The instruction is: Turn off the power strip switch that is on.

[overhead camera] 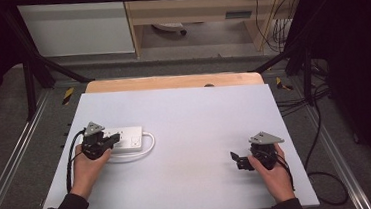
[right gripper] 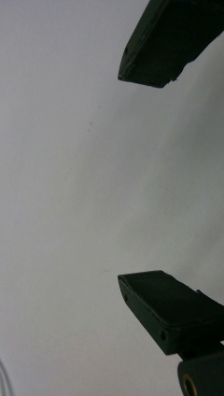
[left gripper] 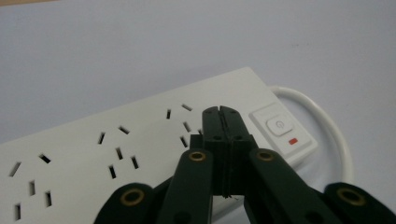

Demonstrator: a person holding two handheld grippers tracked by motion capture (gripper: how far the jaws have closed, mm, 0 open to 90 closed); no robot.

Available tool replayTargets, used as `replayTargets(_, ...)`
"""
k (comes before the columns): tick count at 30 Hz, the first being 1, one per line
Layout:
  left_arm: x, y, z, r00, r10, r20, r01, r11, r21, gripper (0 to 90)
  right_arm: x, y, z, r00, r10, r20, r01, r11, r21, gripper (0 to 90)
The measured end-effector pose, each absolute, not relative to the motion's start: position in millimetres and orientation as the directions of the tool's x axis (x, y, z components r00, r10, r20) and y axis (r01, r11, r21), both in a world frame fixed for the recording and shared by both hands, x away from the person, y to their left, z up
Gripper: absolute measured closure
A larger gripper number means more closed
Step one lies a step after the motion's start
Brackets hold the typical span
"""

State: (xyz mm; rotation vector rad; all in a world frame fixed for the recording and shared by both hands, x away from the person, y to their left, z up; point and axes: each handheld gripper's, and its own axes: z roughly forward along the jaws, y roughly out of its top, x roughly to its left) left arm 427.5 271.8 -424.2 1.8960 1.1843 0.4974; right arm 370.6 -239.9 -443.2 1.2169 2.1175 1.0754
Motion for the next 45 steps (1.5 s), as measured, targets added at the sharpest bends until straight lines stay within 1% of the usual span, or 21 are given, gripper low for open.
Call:
replayTargets(1,428,271,-424,0.477,0.874,-0.092,0.545,-0.213,0.811,87.3,371,-240,-443,-0.498,0.867,-0.015,0.499,0.301,0.812,4.4)
replayTargets(3,428,271,-422,0.47,0.878,-0.094,0.542,-0.203,0.816,79.1,371,-240,-443,-0.498,0.867,-0.014,0.501,0.3,0.812,4.4)
replayTargets(5,428,272,-420,0.454,0.885,-0.103,0.534,-0.178,0.827,68.4,371,-240,-443,-0.498,0.867,-0.016,0.5,0.302,0.812,4.4)
replayTargets(8,428,273,-417,0.445,0.889,-0.11,0.524,-0.158,0.837,60.7,371,-240,-443,-0.498,0.867,-0.016,0.5,0.302,0.812,4.3)
replayTargets(9,429,274,-416,0.439,0.891,-0.113,0.526,-0.153,0.836,56.3,371,-240,-444,-0.498,0.867,-0.017,0.5,0.302,0.812,4.3)
replayTargets(11,430,273,-415,0.426,0.895,-0.132,0.533,-0.13,0.836,45.1,371,-240,-444,-0.497,0.867,-0.015,0.5,0.301,0.812,4.3)
replayTargets(13,431,272,-413,0.416,0.9,-0.131,0.533,-0.124,0.837,32.8,371,-239,-444,-0.497,0.868,-0.014,0.501,0.3,0.812,4.3)
replayTargets(15,431,270,-411,0.419,0.899,-0.13,0.527,-0.124,0.841,28.4,371,-240,-444,-0.498,0.867,-0.014,0.5,0.301,0.812,4.3)
replayTargets(20,431,267,-408,0.436,0.887,-0.155,0.506,-0.099,0.857,12.5,371,-240,-443,-0.499,0.866,-0.011,0.502,0.299,0.812,4.2)
replayTargets(26,431,265,-404,0.432,0.888,-0.156,0.492,-0.087,0.866,8.4,371,-240,-443,-0.498,0.867,-0.008,0.503,0.296,0.812,3.8)
replayTargets(31,428,265,-402,0.439,0.884,-0.16,0.486,-0.084,0.87,7.2,371,-240,-443,-0.499,0.867,-0.005,0.505,0.295,0.811,3.5)
replayTargets(45,418,271,-391,0.448,0.88,-0.157,0.485,-0.091,0.87,7.2,372,-240,-443,-0.503,0.864,0.0,0.502,0.292,0.814,3.1)
